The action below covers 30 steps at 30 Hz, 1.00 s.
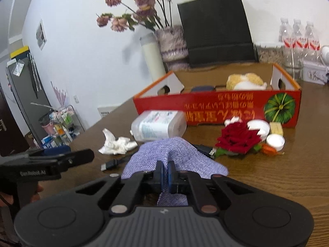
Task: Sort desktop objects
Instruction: 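Grasp the braided black cable with the left gripper while the right gripper grasps the purple pouch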
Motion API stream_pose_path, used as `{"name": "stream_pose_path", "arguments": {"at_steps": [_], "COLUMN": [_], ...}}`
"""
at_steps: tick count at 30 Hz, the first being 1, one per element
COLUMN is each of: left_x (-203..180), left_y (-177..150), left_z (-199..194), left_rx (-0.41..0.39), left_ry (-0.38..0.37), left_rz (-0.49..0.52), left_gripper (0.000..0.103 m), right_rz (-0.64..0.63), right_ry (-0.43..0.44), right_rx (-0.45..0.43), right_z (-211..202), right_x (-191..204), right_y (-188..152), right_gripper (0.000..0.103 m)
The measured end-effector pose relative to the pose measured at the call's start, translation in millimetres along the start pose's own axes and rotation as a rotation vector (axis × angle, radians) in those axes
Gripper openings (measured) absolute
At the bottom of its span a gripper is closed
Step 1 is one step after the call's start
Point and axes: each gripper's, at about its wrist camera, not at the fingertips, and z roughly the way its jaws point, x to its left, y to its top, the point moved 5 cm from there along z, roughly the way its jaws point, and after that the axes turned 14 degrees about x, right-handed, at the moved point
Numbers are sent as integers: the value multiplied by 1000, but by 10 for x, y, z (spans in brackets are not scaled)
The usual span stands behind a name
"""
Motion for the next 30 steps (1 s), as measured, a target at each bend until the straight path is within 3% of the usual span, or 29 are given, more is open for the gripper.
{"name": "stream_pose_path", "arguments": {"at_steps": [16, 30], "left_x": [-400, -873], "left_y": [14, -26], "left_z": [67, 418], "left_rx": [42, 173], "left_ry": [-40, -89], "left_rz": [83, 140], "left_gripper": [103, 103], "right_rz": [12, 3], "right_ry": [-68, -119], "right_rx": [-136, -165], "right_z": [-454, -592], "right_x": [-228, -478], "right_y": [81, 4], "right_gripper": [3, 3]}}
